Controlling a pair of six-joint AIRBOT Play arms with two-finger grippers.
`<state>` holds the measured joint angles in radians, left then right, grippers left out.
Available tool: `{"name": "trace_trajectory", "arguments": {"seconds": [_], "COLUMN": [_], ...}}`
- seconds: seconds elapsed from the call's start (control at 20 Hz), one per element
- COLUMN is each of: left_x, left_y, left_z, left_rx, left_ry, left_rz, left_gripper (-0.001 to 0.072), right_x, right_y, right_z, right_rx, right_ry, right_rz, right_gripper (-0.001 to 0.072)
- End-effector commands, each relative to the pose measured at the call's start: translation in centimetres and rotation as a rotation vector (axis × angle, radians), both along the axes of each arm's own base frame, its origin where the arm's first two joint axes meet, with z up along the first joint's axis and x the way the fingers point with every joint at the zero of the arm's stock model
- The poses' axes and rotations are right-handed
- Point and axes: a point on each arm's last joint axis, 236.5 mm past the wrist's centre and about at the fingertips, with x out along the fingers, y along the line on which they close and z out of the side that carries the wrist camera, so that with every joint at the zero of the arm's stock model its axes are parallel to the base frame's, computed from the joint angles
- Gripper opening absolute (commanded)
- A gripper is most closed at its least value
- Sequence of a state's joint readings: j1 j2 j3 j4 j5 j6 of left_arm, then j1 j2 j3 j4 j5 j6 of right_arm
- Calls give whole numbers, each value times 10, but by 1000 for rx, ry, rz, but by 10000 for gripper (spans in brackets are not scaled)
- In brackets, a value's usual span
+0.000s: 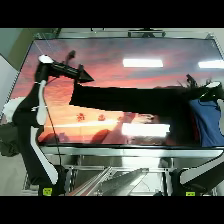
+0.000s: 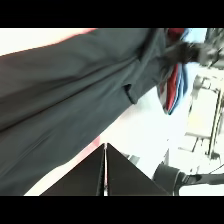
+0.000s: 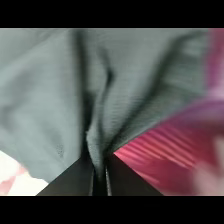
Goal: Fold the shirts.
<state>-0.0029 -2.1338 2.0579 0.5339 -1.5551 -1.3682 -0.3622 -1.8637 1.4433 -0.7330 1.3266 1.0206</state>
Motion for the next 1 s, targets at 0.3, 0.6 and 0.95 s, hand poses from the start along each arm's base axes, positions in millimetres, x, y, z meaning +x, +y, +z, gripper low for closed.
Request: {"name": "trace_trajectory", "arguments": {"seconds": [0.3, 0.6, 0.95], "left_x": [-68, -78, -63], "left_y": [-210, -250, -206], "left_z": [-105, -124, 127], "left_rx": [76, 61, -654], "left_ry": [65, 89, -71], "left_rz": [-128, -76, -173], "left_gripper": [2, 4, 2], "right_x": [-11, -25, -22], "right_y": [41, 55, 92], "right_z": [214, 257, 258], "right_rx": [154, 188, 199], "right_ry": [-282, -354, -351], "right_rz": [127, 148, 189], "right_gripper": [25, 25, 25]}}
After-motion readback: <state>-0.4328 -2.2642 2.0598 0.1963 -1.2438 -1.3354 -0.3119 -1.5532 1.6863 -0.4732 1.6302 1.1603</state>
